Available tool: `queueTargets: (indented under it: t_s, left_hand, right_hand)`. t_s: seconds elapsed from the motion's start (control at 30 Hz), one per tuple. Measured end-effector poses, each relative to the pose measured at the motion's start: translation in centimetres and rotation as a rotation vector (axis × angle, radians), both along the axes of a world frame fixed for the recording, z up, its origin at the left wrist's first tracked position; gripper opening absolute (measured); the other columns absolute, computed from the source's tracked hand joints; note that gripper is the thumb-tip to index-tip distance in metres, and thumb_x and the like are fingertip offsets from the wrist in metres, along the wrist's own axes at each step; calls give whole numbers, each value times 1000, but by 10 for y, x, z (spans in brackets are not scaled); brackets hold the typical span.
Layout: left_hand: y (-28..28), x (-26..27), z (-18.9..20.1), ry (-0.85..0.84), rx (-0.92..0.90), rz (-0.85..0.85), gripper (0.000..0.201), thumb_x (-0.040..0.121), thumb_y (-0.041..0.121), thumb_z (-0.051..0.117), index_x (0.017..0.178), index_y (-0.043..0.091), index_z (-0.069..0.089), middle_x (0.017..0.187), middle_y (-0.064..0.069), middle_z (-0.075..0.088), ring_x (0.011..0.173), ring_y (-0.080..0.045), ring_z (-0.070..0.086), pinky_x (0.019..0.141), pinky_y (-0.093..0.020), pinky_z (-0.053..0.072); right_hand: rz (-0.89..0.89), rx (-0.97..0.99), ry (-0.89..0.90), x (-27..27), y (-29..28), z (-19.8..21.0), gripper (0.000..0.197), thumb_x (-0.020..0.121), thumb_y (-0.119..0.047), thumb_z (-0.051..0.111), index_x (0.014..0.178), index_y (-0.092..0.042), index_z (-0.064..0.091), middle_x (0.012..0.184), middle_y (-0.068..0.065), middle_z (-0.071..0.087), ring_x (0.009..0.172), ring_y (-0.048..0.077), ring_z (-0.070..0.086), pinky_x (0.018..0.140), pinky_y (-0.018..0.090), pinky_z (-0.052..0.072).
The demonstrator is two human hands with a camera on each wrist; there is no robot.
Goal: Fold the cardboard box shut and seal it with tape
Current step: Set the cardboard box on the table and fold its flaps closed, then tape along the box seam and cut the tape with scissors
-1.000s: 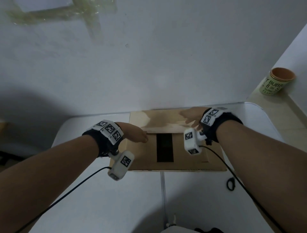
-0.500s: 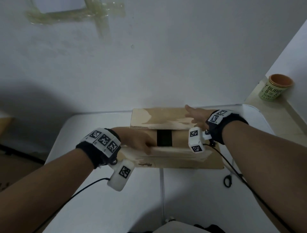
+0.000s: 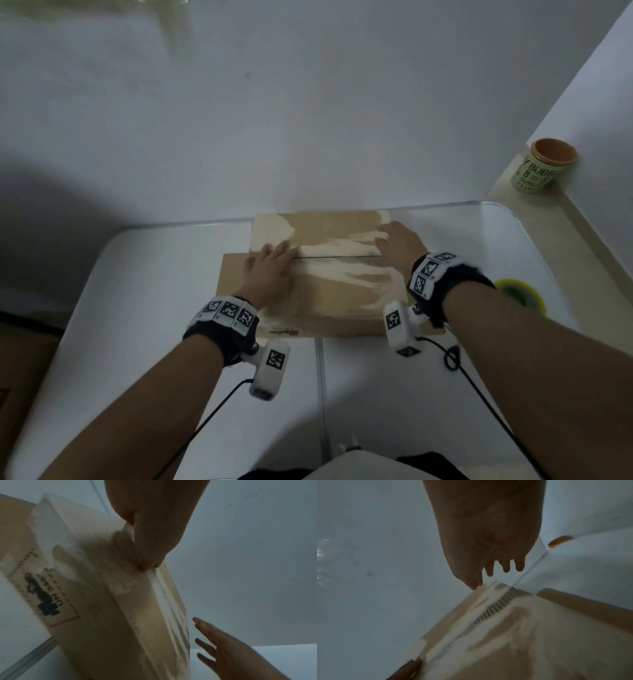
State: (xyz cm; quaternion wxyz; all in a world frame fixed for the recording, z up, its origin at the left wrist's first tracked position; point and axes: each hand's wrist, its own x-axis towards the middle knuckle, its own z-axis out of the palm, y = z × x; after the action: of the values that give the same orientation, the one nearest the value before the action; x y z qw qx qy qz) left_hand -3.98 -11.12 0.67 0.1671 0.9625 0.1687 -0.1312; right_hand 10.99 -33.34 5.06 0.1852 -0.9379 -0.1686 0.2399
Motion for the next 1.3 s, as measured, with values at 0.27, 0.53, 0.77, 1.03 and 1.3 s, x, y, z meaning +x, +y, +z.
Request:
queueTargets:
  t_s: [0.27,0.53,0.77,1.03,1.3]
  left_hand:
    - [3,-17,-29,-185,-58,126,39,101,47,32,138,56,34,159,16,13,149,-19,0,114,-62,6]
    - [-4,-11,-36,-298,29,122,45,97,44,27,137,42,47,155,9,30,147,-25,17,118,-49,7]
    - [-48,51,-25,-278,-221,-139,40,103,23,39,142,26,45,157,4,27,148,-19,14,120,-39,6]
    - [-76,82,-27,-313,-420,-41,40,97,16,51,136,26,53,156,4,29,148,-16,12,120,-42,-1]
    - [-78,84,-27,-332,-382,11,40,95,14,52,132,27,56,155,6,31,148,-12,14,119,-38,0]
  right_hand:
    - [-200,116,-37,-18,-6,-47,56,104,-31,29,154,-17,9,161,8,8,129,32,44,97,28,36]
    - [-194,293,-95,-22,-9,-73,53,105,-30,26,154,-22,10,161,4,9,137,27,37,107,30,31]
    - [-177,266,-163,-20,-14,-72,53,104,-31,29,154,-22,12,160,1,16,139,22,32,108,25,26]
    - [-638,537,-114,-6,-68,-89,45,102,-27,35,147,-29,31,127,11,57,115,29,56,96,33,42]
    - [-773,-120,-12,11,-168,-123,57,93,-13,45,145,0,25,151,20,25,138,37,28,112,47,29]
